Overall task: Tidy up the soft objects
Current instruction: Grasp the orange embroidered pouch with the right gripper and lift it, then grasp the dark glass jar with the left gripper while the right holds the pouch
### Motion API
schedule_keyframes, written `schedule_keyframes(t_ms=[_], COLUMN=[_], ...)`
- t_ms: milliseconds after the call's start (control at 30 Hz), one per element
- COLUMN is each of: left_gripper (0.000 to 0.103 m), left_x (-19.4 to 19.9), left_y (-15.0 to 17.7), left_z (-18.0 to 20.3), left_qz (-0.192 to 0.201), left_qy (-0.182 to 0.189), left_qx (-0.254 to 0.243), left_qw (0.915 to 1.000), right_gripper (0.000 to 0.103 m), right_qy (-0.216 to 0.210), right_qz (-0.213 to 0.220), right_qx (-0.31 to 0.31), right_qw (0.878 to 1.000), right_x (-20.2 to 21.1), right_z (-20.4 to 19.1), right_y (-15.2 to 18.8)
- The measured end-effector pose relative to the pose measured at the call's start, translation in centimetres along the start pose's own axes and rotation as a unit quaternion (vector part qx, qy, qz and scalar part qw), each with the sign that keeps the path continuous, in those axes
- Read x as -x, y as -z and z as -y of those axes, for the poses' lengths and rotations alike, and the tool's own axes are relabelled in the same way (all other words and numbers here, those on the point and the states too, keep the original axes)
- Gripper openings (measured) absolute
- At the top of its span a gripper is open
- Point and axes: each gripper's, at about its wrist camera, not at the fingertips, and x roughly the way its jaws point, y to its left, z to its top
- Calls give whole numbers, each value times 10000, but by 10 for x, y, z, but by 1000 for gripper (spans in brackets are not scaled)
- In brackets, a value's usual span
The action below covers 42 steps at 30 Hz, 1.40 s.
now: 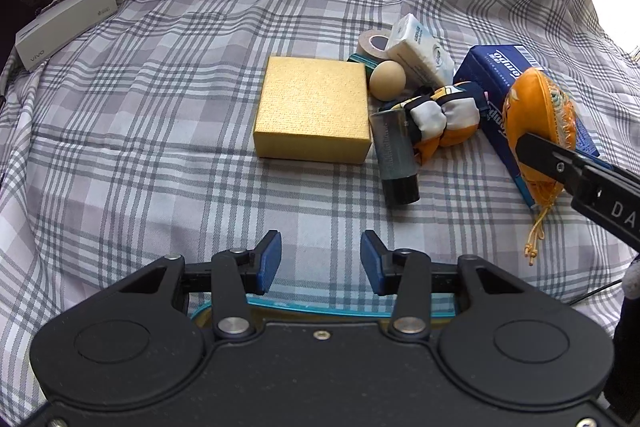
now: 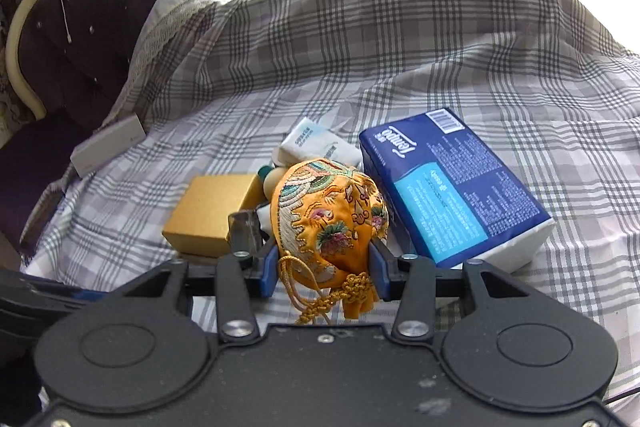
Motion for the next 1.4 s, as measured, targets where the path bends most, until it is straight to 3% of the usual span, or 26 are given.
schedule_keyframes(t_ms=[367, 567, 933, 1400], left_gripper=[44, 44, 44, 43], left_x=[-9, -19, -42, -56], left_y=[-19, -17, -21, -24], left_z=[36, 50, 59, 61], left_qz=[56, 156, 200, 169], left_qy=[109, -15, 28, 69], left_qx=[2, -115, -22, -54], left_qw=[9999, 9998, 9998, 9998], right_gripper=[44, 44, 44, 44], right_qy=[-467, -796, -505, -567], right_qz=[600, 925, 1020, 1040], right_qx=[-404, -698, -801, -839], right_qw=[9963, 9901, 9903, 9894], right_x=[6, 9, 5, 1], right_z=[23, 43, 60, 57], right_y=[-41, -36, -19, -20])
